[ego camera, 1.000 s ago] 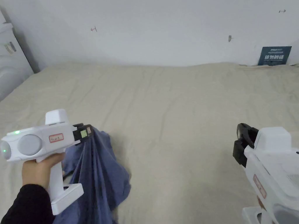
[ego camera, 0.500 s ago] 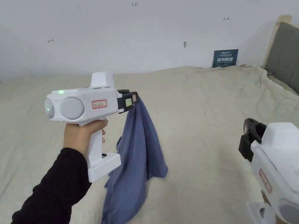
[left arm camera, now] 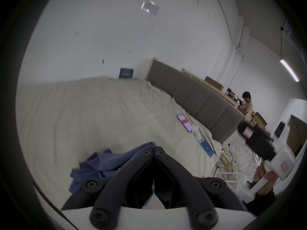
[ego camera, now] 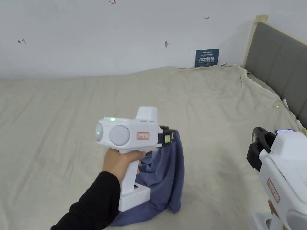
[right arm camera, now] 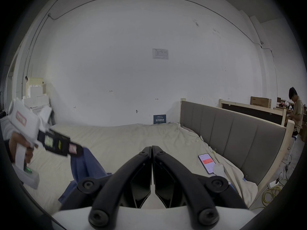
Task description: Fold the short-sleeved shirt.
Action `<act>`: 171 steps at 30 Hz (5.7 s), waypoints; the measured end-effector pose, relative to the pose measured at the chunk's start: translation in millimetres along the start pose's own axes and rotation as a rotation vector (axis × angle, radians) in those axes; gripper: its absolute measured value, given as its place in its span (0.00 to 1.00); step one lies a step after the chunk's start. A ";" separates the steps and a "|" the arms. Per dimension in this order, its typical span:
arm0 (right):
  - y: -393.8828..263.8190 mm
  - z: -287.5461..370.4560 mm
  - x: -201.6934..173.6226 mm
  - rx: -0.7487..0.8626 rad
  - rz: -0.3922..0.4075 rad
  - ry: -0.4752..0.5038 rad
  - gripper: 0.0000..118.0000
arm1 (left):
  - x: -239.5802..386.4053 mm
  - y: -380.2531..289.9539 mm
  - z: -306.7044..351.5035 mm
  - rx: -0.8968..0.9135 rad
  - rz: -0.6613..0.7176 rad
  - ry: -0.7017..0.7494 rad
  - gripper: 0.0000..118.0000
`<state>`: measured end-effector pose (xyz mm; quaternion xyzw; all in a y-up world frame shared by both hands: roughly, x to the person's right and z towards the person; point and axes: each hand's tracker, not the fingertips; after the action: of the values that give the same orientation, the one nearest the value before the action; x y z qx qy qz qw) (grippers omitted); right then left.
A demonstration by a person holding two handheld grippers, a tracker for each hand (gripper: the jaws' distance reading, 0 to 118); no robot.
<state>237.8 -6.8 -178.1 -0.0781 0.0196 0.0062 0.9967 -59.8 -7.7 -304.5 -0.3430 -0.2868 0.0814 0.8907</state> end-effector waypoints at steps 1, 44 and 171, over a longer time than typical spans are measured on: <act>-1.1 0.3 0.3 -0.004 0.000 -0.002 0.00 | -2.6 -7.9 -11.0 -0.031 0.009 0.010 0.00; 7.2 4.4 -17.7 0.004 0.015 0.051 0.00 | -35.5 -62.8 118.2 0.376 -0.020 0.536 1.00; 67.3 -178.7 -40.2 -0.251 -0.121 0.293 0.03 | -168.9 21.5 164.1 0.334 0.283 0.546 0.00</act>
<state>189.8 31.4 -363.3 -0.2030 0.1588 -0.0626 0.9642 -290.6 43.4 -297.1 -0.2379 0.0298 0.1552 0.9584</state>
